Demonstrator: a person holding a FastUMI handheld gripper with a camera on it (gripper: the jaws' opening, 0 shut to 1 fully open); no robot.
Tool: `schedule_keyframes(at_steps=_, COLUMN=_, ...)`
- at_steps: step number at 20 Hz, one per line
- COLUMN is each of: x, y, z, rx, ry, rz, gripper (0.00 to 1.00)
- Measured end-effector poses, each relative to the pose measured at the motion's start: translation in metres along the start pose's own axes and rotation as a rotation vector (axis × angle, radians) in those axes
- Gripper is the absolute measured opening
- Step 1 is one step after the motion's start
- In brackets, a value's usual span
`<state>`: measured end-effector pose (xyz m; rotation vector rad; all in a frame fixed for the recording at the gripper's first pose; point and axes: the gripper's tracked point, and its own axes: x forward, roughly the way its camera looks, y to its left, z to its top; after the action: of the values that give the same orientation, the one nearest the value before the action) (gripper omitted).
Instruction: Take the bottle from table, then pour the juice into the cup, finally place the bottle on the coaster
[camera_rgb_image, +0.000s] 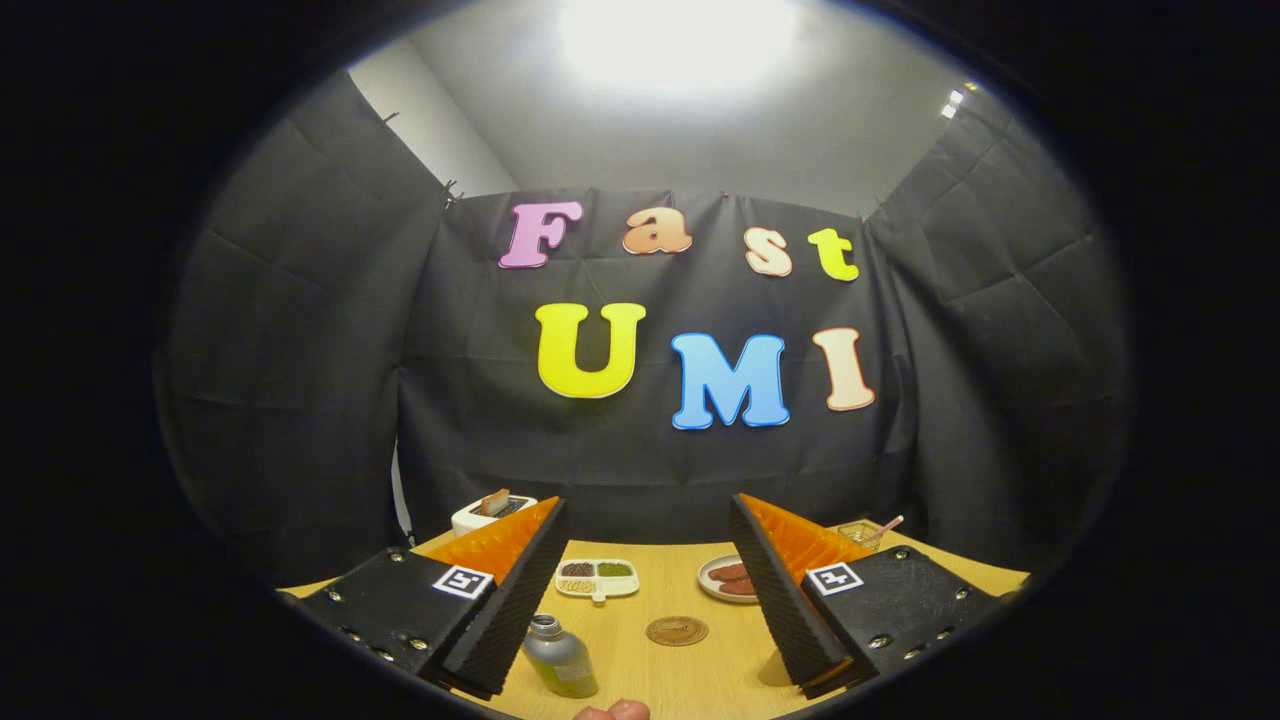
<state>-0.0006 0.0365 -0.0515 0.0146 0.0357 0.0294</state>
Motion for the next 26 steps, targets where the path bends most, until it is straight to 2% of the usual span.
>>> schedule_keyframes(at_steps=16, x=0.005, y=0.069, z=-0.136, rx=0.009, ry=0.196, rz=0.055, gripper=0.98)
schedule_keyframes(at_steps=26, x=0.027, y=0.083, z=-0.222, rx=0.007, ry=0.375, rz=0.029, gripper=0.99)
